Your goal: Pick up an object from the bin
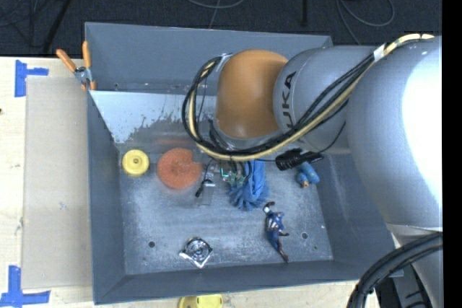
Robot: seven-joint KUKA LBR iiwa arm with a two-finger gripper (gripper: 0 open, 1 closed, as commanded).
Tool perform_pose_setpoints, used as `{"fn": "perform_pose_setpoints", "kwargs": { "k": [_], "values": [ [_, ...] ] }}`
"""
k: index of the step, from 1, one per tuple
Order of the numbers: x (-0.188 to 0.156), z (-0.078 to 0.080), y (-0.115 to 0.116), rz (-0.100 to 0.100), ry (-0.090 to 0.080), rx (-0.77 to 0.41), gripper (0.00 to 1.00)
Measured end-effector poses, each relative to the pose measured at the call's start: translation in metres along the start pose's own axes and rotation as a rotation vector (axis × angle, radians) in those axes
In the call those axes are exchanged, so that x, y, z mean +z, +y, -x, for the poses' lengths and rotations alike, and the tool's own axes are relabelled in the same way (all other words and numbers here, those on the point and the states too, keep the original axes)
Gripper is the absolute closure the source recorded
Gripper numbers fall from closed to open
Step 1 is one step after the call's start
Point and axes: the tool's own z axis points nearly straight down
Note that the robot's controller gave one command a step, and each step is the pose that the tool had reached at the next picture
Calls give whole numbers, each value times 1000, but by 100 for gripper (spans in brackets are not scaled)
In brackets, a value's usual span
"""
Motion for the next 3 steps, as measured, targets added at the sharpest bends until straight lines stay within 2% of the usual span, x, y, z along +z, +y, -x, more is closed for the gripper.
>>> {"fn": "perform_pose_setpoints", "kwargs": {
  "k": [1,2,3],
  "values": [
    [31,16,3,2,-8,6,100],
    [31,16,3,2,-8,7,0],
    [33,15,2,1,-4,7,0]
  ]
}}
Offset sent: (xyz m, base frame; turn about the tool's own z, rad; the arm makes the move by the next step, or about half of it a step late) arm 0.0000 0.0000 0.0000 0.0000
